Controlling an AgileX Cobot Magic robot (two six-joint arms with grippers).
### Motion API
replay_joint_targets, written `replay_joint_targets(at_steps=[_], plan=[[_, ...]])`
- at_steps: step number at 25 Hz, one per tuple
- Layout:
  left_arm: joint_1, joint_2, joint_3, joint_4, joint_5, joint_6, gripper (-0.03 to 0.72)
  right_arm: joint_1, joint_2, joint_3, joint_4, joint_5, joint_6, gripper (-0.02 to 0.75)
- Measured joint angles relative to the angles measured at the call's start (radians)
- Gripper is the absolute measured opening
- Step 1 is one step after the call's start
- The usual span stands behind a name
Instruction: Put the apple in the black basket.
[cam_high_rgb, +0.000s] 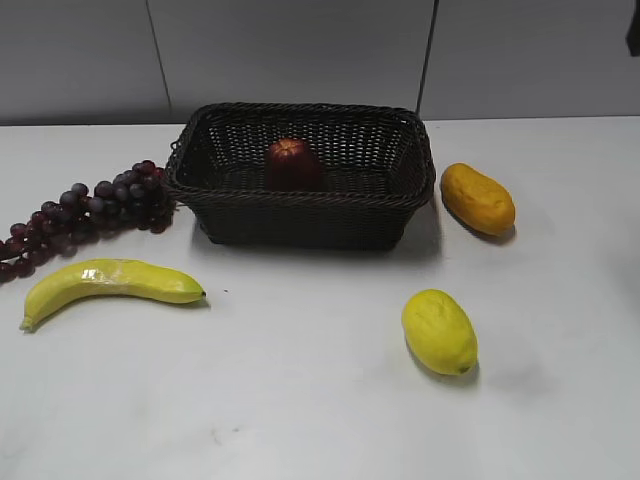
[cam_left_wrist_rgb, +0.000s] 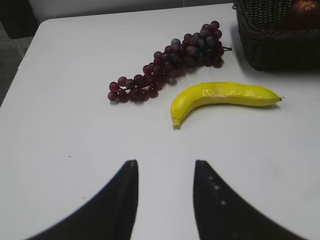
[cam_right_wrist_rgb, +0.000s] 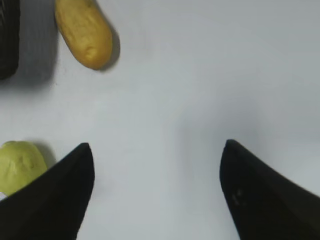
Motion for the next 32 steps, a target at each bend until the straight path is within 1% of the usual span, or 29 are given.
replay_joint_targets(at_steps=[9, 15, 22, 32], plan=[[0.0, 0.0, 0.0, 0.0, 0.0, 0.0, 0.264, -0.008, -0.321, 0.428, 0.011, -0.137, -0.004, 0.594], [0.0, 0.0, 0.0, 0.0, 0.0, 0.0, 0.264, -0.008, -0.487, 0.697, 0.011, -0.209, -0.005, 0.594], [0.0, 0.0, 0.0, 0.0, 0.0, 0.0, 0.246, -0.008, -0.642, 0.922, 0.012, -0.219, -0.005, 0.594], [0.0, 0.0, 0.0, 0.0, 0.0, 0.0, 0.243, -0.008, -0.9, 1.136, 0.029, -0.209, -0.006, 0.594]])
